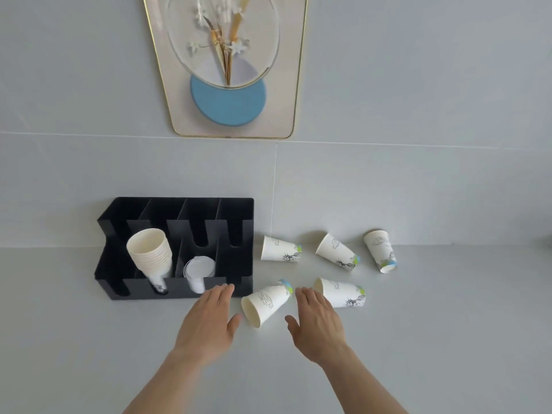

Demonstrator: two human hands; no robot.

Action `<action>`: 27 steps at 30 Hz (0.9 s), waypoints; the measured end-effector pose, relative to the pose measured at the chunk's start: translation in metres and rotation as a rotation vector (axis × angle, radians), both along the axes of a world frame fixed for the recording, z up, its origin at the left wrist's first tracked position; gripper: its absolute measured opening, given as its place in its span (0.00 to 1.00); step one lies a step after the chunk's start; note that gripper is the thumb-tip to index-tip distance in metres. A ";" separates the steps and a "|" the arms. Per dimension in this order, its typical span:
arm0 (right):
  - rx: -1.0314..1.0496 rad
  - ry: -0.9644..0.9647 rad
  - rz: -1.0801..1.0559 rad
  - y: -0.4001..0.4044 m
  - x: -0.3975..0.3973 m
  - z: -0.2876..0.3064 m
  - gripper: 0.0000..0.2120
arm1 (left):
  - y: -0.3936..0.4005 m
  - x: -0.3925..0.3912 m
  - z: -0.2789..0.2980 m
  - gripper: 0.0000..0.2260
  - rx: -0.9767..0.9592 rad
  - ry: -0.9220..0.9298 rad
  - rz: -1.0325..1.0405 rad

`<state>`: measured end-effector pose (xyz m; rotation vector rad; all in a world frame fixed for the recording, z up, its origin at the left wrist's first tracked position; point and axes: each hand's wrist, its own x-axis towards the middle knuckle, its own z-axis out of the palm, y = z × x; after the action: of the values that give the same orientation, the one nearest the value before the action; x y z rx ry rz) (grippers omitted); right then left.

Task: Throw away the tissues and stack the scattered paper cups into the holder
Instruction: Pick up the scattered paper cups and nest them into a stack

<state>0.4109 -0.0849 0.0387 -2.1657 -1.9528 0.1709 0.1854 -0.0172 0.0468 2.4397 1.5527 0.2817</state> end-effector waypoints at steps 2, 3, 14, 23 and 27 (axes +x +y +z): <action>-0.006 0.008 0.002 -0.001 0.001 -0.001 0.26 | 0.000 0.001 -0.002 0.30 0.010 -0.009 0.002; -0.004 0.000 -0.004 -0.001 0.002 -0.002 0.25 | 0.000 0.002 -0.003 0.30 0.009 -0.014 0.001; -0.109 -0.046 -0.129 0.007 0.009 -0.020 0.24 | 0.031 0.028 -0.043 0.40 -0.087 0.007 -0.052; -0.138 -0.088 -0.262 0.018 0.019 -0.039 0.35 | 0.046 0.042 -0.076 0.37 -0.196 0.058 -0.011; -0.105 -0.112 -0.222 0.033 0.030 -0.045 0.35 | 0.045 0.048 -0.071 0.30 -0.269 0.013 0.030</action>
<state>0.4409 -0.0514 -0.0067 -2.4906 -1.7768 0.1203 0.2336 0.0278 -0.0239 2.2166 1.5237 0.0565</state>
